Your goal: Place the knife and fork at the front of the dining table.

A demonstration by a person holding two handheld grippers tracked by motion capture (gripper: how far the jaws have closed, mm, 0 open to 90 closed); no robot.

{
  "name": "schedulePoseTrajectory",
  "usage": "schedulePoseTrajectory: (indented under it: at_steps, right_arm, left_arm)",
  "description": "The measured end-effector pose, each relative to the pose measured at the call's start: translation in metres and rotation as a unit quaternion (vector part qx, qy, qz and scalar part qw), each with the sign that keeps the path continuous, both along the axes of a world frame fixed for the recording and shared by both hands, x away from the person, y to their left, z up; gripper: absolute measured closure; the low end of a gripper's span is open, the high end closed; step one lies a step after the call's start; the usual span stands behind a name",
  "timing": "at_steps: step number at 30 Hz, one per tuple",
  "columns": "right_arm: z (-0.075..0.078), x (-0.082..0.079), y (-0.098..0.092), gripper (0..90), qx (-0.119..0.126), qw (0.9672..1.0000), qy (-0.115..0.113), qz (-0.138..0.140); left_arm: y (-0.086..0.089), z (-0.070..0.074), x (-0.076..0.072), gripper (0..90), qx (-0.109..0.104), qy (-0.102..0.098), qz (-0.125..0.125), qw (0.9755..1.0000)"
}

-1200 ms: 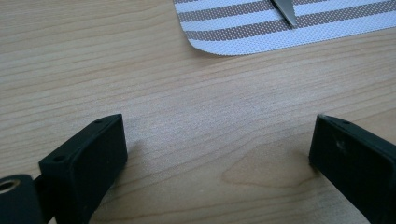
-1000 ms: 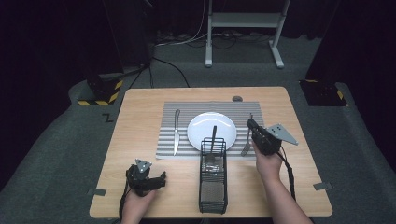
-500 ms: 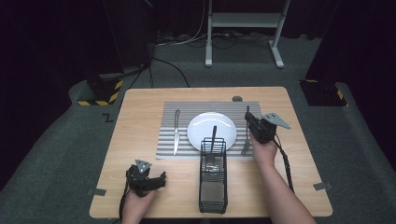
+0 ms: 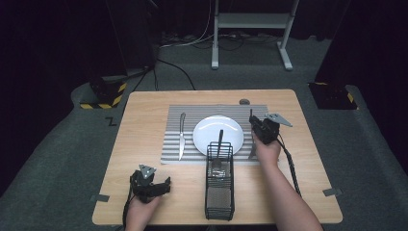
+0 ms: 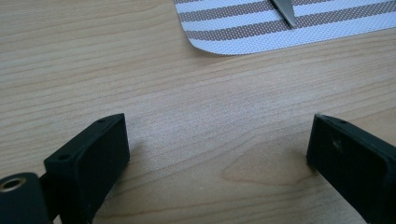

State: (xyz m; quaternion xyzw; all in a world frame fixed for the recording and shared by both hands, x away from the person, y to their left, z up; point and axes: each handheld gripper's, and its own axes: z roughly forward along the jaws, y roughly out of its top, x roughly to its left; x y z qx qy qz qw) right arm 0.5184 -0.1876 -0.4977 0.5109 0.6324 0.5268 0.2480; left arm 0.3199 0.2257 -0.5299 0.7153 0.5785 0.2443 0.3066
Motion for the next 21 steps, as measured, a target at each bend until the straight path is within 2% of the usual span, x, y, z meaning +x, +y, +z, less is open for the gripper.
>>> schedulePoseTrajectory:
  at_steps: [6, 16, 17, 21]
  right_arm:
    - [-0.01, 0.01, 0.0, 84.0, -0.005, 0.9997, 0.021, -0.006]
    - [-0.016, 0.015, -0.005, 83.0, -0.003, 0.9987, 0.048, -0.015]
    - [-0.016, 0.016, -0.006, 78.7, -0.001, 0.9987, 0.049, -0.015]
    - [-0.013, 0.015, -0.009, 75.9, 0.008, 0.9986, 0.051, -0.017]
  left_arm:
    - [0.0, 0.0, 0.0, 6.1, 0.0, 0.0, -0.001, 1.0]
    - [0.001, 0.0, 0.0, 6.0, 0.0, 0.0, -0.003, 1.0]
    - [0.001, 0.0, 0.0, 6.0, 0.0, 0.0, -0.003, 1.0]
    - [0.001, 0.0, 0.0, 6.0, 0.0, 0.0, -0.004, 1.0]
